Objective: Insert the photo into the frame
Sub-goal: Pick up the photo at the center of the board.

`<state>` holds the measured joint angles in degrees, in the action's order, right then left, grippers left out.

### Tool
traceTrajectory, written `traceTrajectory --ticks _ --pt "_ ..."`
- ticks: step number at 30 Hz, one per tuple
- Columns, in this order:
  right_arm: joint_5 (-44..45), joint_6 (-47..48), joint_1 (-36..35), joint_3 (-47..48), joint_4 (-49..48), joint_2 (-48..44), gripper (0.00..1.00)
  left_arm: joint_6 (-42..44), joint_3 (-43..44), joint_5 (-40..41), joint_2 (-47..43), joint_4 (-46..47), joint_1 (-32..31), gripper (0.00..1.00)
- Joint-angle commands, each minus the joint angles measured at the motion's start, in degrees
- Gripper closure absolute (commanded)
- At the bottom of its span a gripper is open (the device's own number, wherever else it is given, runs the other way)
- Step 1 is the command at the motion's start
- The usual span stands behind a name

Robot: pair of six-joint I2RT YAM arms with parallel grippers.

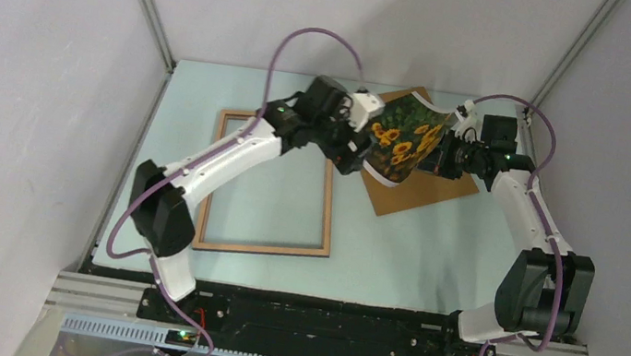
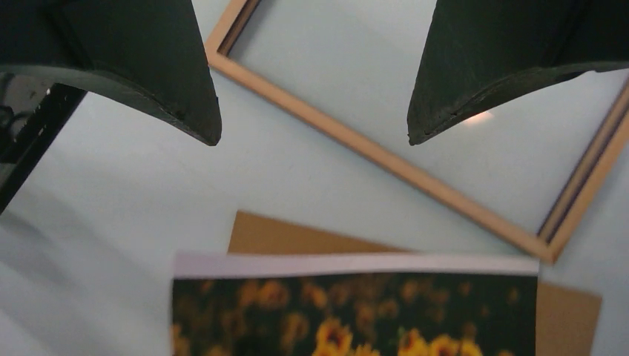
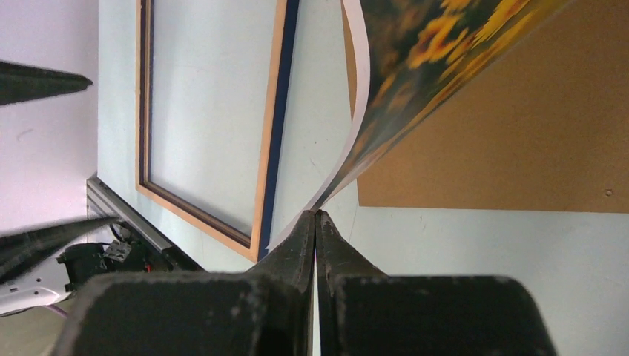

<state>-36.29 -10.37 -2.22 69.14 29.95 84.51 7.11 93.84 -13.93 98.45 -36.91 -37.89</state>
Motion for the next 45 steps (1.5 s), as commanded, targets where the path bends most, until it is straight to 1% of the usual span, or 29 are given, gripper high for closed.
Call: traceTrajectory --ticks 1,6,8,13,20,25,27,29,30,32,38,40,43,44,45 --pt "-1.87 -2.28 0.51 3.41 1.57 1.10 1.00 2.66 8.18 12.24 5.18 1.13 -7.51 0.00" --pt "-3.43 -3.38 1.67 3.67 2.10 1.23 1.00 1.55 17.64 14.65 13.02 1.12 -12.10 0.00" --pt "-4.52 -4.35 3.18 3.63 2.24 1.13 1.00 1.82 20.60 16.76 15.50 1.12 -13.78 0.00" --pt "-6.53 -4.89 5.21 3.52 2.90 0.65 1.00 2.21 26.37 18.19 21.21 1.12 -16.48 0.00" --pt "-8.22 -5.22 7.01 2.76 3.06 -0.71 1.00 3.41 29.37 17.95 25.32 1.15 -17.56 0.01" --pt "-9.62 -6.18 8.28 1.84 2.53 -1.18 1.00 4.74 30.97 18.51 27.95 1.17 -18.41 0.05" --pt "-10.01 -6.24 8.70 1.53 2.36 -1.40 1.00 5.08 31.80 18.78 28.96 1.22 -18.52 0.08" --pt "-10.31 -6.35 9.06 1.30 2.33 -1.50 1.00 5.56 32.85 19.00 29.93 1.17 -18.59 0.15" --pt "-10.54 -6.38 9.25 1.16 2.24 -1.60 1.00 5.77 33.41 19.06 30.47 1.21 -18.60 0.21" --pt "-10.81 -6.49 9.39 0.97 2.17 -1.58 1.00 6.57 34.17 19.17 31.33 1.17 -18.61 0.26" --pt "-11.16 -6.76 9.59 0.61 1.90 -1.84 1.00 7.60 36.38 20.32 33.35 1.18 -18.82 0.38" --pt "-11.17 -6.76 9.64 0.37 1.76 -2.06 1.00 7.51 37.11 20.87 33.70 1.17 -18.80 0.45" --pt "-11.29 -6.77 9.76 0.03 1.56 -2.53 1.00 7.31 37.60 20.95 33.81 1.20 -18.89 0.60" --pt "-11.36 -6.83 9.81 -0.04 1.54 -2.56 1.00 7.24 37.59 20.96 33.82 1.19 -18.93 0.63" --pt "-11.44 -6.80 9.85 -0.10 1.45 -2.70 1.00 7.18 37.61 20.96 33.73 1.21 -18.94 0.68"
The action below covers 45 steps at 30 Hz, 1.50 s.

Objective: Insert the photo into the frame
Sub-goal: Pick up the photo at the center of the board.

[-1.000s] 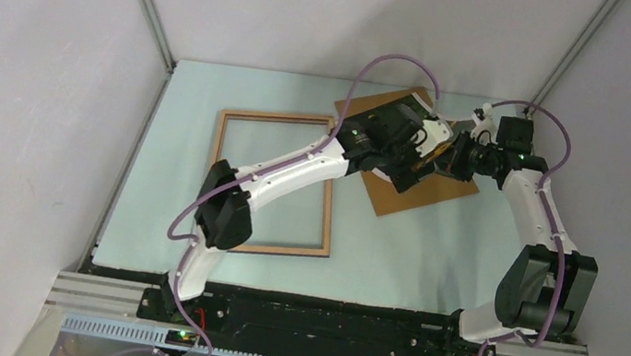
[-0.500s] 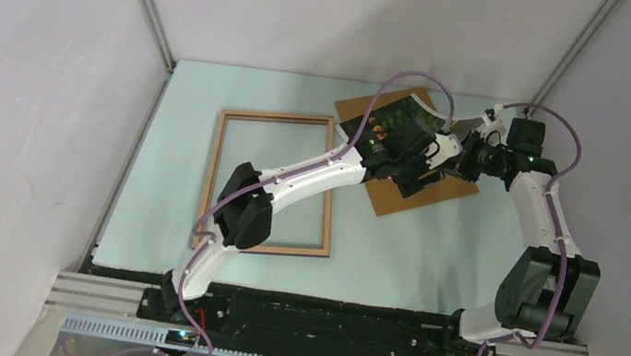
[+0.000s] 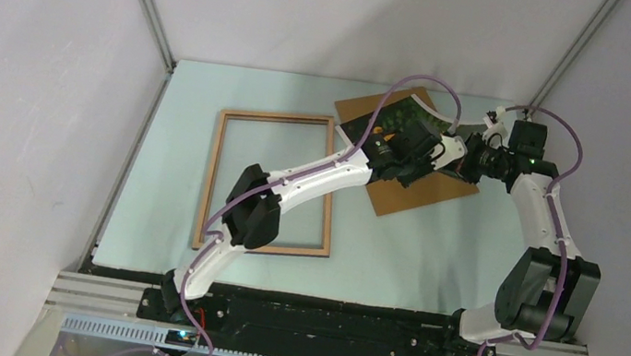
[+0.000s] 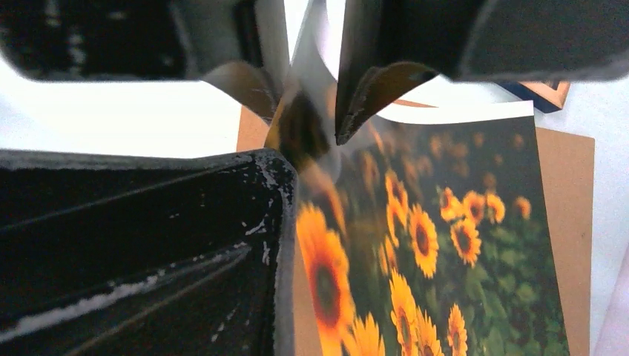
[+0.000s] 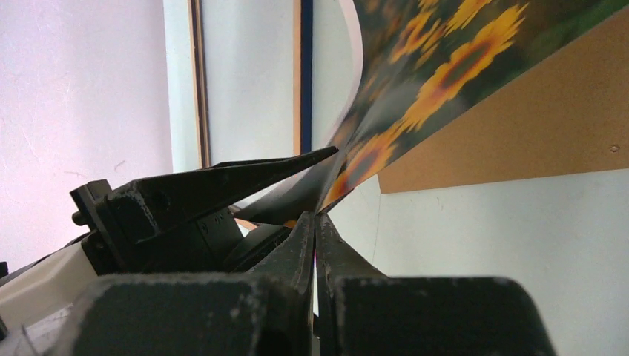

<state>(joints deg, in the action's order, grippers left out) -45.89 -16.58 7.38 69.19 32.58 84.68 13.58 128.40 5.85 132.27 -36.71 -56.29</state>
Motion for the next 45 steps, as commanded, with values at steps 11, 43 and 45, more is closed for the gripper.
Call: traceTrajectory --ticks 11,43,45 --pt "-1.97 0.60 1.53 -0.28 -0.13 -6.33 0.49 -0.37 0.57 -0.05 -4.98 0.90 -0.49 1.00" --pt "-7.03 19.59 12.27 -0.20 -1.48 -26.89 0.23 -3.16 -8.82 -21.27 -39.97 -12.79 7.90 1.00" --pt "-7.84 19.89 12.12 0.10 -3.51 -26.89 0.22 -1.83 -9.05 -20.84 -42.15 -14.62 8.01 1.00"
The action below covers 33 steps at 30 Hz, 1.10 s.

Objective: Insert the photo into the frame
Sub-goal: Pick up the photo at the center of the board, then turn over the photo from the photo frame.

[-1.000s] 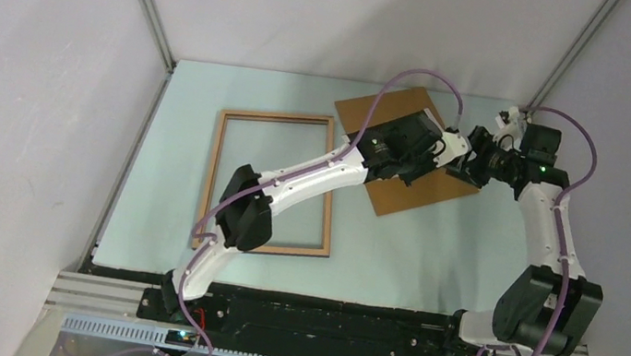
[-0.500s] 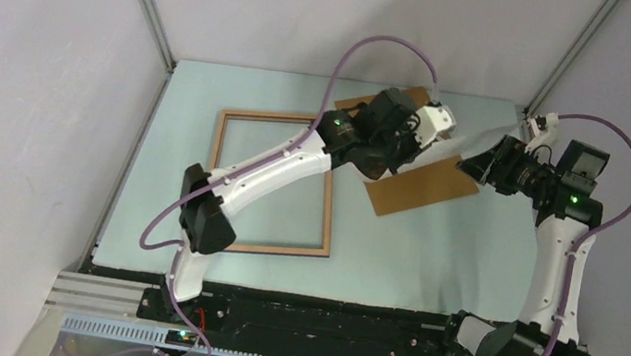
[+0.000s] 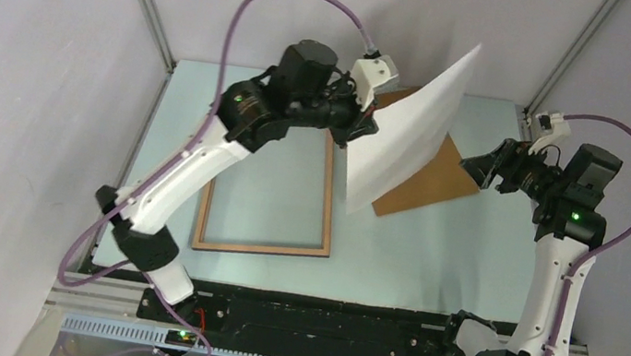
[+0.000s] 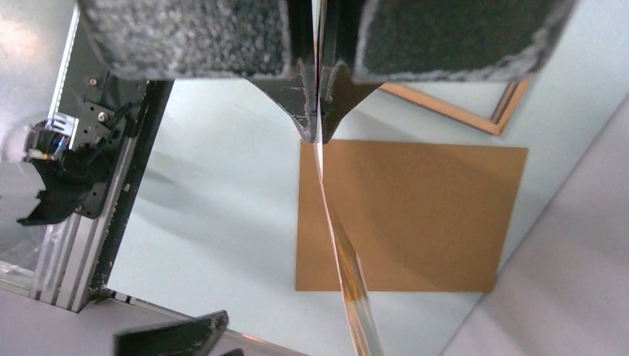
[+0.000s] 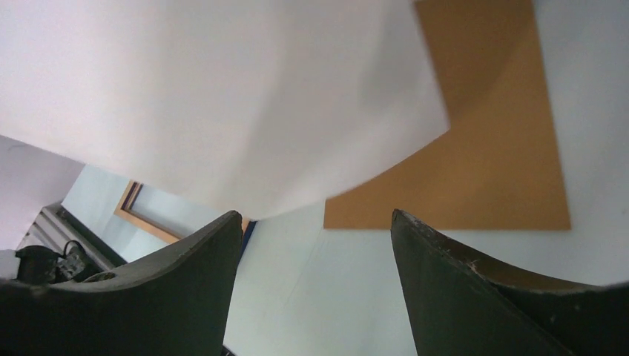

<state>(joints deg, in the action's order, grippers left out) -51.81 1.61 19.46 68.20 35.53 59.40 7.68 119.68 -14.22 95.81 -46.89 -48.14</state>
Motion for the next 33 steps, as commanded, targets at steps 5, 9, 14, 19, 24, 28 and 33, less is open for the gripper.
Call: traceTrajectory --ticks 5,9,14,19,24,28,33 --pt "-5.44 4.99 -2.48 2.59 -8.35 0.03 0.21 7.10 -1.23 0.09 -10.93 -9.98 -0.17 1.00" --pt "-7.21 9.64 -6.71 2.56 -8.48 1.42 0.21 10.32 -3.23 1.14 -14.99 -14.42 -0.15 1.00" --pt "-9.60 11.94 -15.16 2.55 -8.90 3.37 0.20 11.81 -7.17 2.74 -19.29 -18.66 -0.19 1.00" --pt "-10.96 15.28 -25.23 2.55 -7.79 5.47 0.20 11.82 -10.28 2.79 -23.72 -19.97 -0.13 1.00" --pt "-12.67 18.19 -30.05 2.55 -5.64 6.80 0.23 11.85 -10.83 2.04 -25.08 -20.20 1.45 1.00" --pt "-12.15 17.68 -31.69 0.61 -7.35 5.93 0.26 10.40 -8.68 -1.20 -24.82 -20.23 4.62 1.00" --pt "-12.87 14.61 -33.18 -0.87 -11.03 5.67 0.37 9.62 -8.81 -3.04 -24.79 -20.12 7.67 1.00"
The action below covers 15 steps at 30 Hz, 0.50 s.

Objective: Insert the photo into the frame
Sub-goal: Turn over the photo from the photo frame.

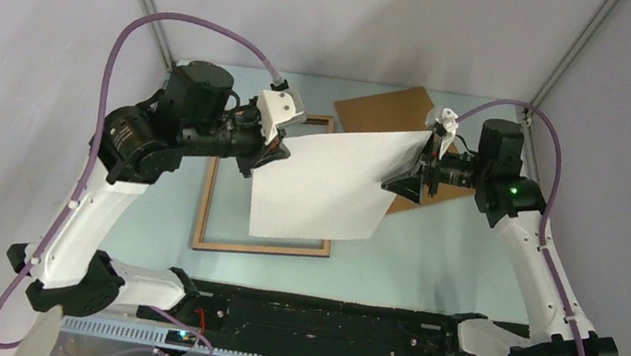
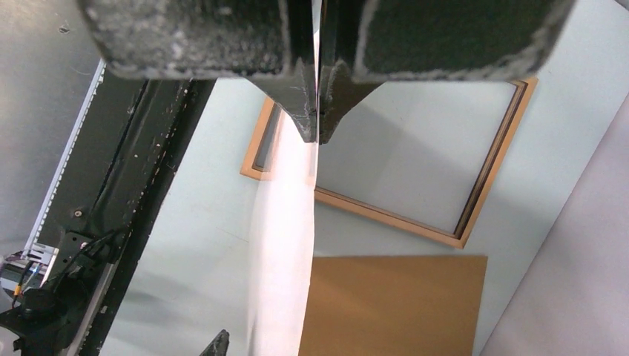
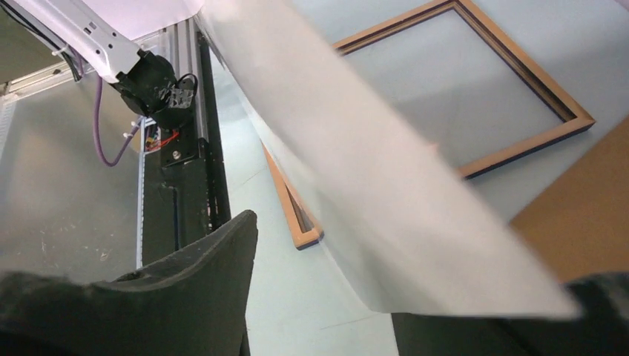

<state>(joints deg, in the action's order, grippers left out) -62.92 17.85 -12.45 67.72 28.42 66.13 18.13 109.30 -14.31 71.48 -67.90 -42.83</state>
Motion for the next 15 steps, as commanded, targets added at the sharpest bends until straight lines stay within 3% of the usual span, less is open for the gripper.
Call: traceTrajectory --ticks 1,7,15 --pt "-1.73 -2.65 -2.08 -0.40 -4.31 -0.94 0.43 -1.21 1.29 -3.48 -0.38 0.89 3.60 1.00" --pt "0.75 -9.64 -4.89 -0.40 -8.56 0.25 0.77 -2.44 -0.44 -2.84 -0.30 0.90 10.04 1.00" --pt "3.49 -17.07 -8.82 1.48 -12.78 4.60 0.91 -1.94 -4.31 2.03 -3.71 0.19 12.83 1.00"
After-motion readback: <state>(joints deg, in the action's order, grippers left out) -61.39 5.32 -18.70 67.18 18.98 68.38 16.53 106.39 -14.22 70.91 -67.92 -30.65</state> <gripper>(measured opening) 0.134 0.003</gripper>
